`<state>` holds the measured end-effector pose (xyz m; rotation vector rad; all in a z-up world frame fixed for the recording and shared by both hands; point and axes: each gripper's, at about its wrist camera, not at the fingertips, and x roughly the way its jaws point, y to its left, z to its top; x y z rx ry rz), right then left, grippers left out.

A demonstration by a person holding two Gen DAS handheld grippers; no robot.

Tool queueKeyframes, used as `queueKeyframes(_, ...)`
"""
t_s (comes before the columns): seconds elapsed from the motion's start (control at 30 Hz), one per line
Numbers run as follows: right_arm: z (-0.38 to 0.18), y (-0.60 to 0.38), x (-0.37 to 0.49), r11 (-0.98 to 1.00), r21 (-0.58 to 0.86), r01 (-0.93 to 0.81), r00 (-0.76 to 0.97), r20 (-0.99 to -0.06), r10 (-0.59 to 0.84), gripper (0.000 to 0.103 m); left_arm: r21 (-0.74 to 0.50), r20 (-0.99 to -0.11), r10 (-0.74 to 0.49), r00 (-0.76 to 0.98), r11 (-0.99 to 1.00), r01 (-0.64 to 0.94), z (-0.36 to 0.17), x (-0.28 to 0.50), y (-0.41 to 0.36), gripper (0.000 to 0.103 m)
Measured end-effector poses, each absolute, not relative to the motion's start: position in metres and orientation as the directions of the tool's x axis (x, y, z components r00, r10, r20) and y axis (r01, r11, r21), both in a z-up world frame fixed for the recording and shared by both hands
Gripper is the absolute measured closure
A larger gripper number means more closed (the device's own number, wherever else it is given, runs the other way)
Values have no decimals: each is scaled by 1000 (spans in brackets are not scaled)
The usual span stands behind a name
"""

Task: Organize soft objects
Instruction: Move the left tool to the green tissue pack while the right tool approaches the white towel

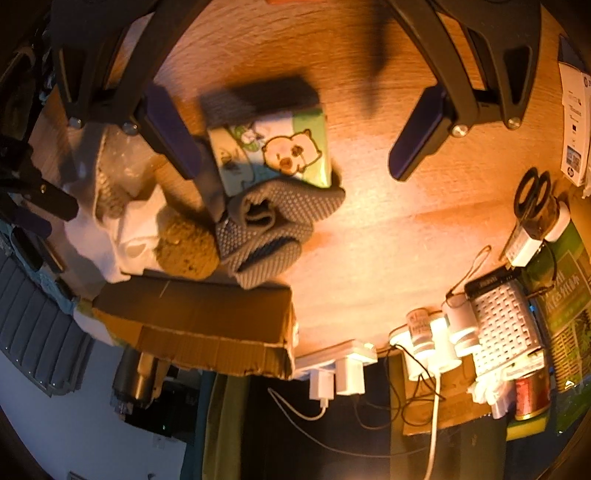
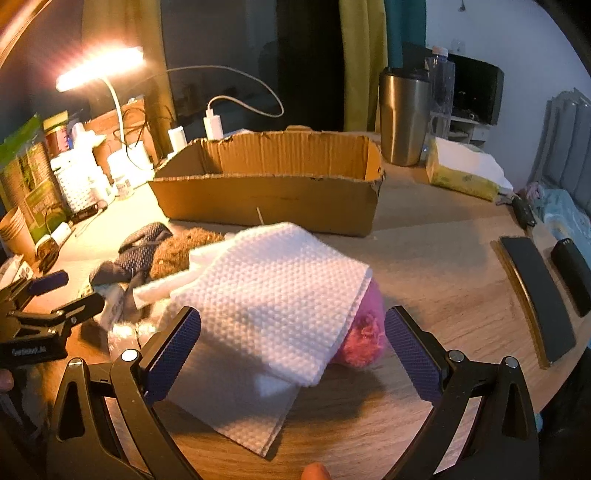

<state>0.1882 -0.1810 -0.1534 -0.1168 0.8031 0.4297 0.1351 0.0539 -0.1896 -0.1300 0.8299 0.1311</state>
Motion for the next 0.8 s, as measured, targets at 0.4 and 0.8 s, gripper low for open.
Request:
queueKeyframes(0.4, -167, -192, 185, 909, 75, -410, 589, -739, 327, 18, -49, -771, 61, 634, 987, -154, -199, 140, 49, 3)
queueKeyframes(0.8, -160, -194, 174, 896, 100, -433, 594, -716, 367, 34, -54, -786, 30, 617, 992, -117, -203, 139, 42, 32)
